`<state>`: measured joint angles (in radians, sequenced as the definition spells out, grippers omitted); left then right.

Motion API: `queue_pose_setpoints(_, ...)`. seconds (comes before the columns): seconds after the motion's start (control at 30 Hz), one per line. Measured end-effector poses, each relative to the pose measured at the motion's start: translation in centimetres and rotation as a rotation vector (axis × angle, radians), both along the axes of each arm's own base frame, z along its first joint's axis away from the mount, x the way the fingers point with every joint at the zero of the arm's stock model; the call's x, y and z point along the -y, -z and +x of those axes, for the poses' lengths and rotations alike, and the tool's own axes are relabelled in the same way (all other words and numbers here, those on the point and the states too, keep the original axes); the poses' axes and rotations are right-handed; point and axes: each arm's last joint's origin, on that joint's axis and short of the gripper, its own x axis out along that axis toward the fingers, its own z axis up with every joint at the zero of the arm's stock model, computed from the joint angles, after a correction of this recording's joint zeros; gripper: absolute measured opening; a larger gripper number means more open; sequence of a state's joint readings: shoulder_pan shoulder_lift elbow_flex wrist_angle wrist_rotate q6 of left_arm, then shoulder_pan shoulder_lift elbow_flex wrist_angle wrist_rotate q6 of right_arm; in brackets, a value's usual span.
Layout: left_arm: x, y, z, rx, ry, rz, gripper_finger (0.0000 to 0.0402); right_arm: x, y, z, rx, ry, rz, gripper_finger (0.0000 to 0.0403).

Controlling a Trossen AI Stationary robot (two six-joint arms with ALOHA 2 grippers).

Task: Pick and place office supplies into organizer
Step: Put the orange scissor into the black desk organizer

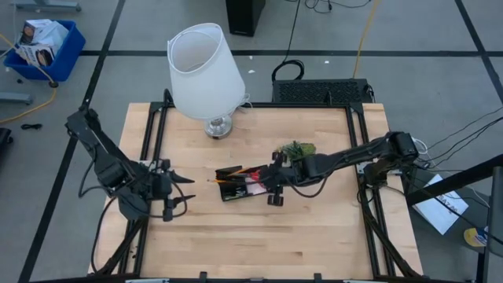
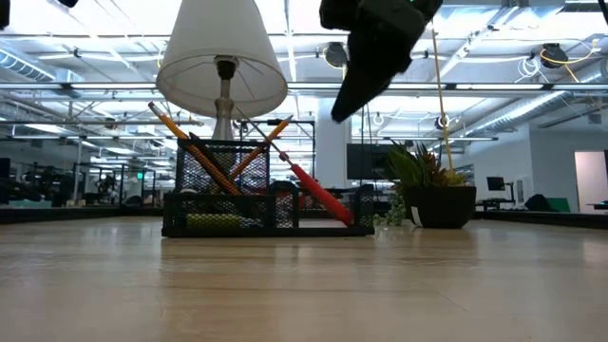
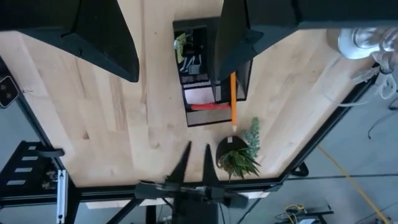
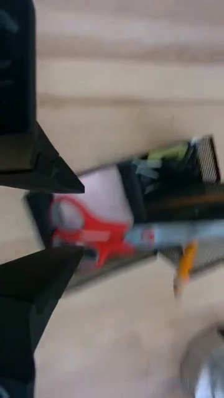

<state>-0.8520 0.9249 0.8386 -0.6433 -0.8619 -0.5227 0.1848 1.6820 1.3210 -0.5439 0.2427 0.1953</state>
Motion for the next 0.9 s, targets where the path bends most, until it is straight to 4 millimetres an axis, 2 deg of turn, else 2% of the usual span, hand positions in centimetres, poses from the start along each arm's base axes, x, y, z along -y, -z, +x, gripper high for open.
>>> queue_pose_setpoints(0.13, 0.4, 0.5, 0.4, -0.016, -0.007, 0.008, 0.0216, -0.6, 1.9, 0.1, 0.088, -0.007, 0.095, 0.0148)
queue_pose_setpoints(0.23, 0.7, 0.7, 0.7, -0.023, -0.007, 0.027, 0.0216, -1.2, 3.4, -0.3, 0.133, -0.022, 0.105, 0.0147)
queue_pose_setpoints(0.37, 0.9, 0.9, 0.8, -0.027, -0.01, 0.043, 0.0216, -1.6, 5.6, -1.5, 0.129, 0.038, -0.014, 0.0145)
queue_pose_setpoints(0.47, 0.9, 0.9, 0.8, -0.023, -0.012, 0.038, 0.0216, -2.1, 6.7, -1.8, 0.218, 0.079, -0.114, 0.0146)
queue_pose_setpoints(0.53, 0.9, 0.9, 0.8, -0.021, -0.014, 0.042, 0.0216, -2.7, 7.3, -1.7, 0.277, 0.026, -0.167, 0.0151)
queue_pose_setpoints(0.6, 0.9, 0.9, 0.9, -0.011, -0.028, 0.047, 0.0216, -3.5, 7.7, -1.3, 0.337, -0.045, -0.202, 0.0156)
queue_pose_setpoints(0.8, 0.8, 0.8, 0.9, -0.007, -0.036, 0.041, 0.0216, -6.2, 8.6, -0.3, 0.476, -0.201, -0.13, 0.0153)
queue_pose_setpoints(0.9, 0.8, 0.8, 0.9, -0.005, -0.041, 0.031, 0.0216, -6.4, 8.3, -0.5, 0.504, -0.122, -0.188, 0.0145)
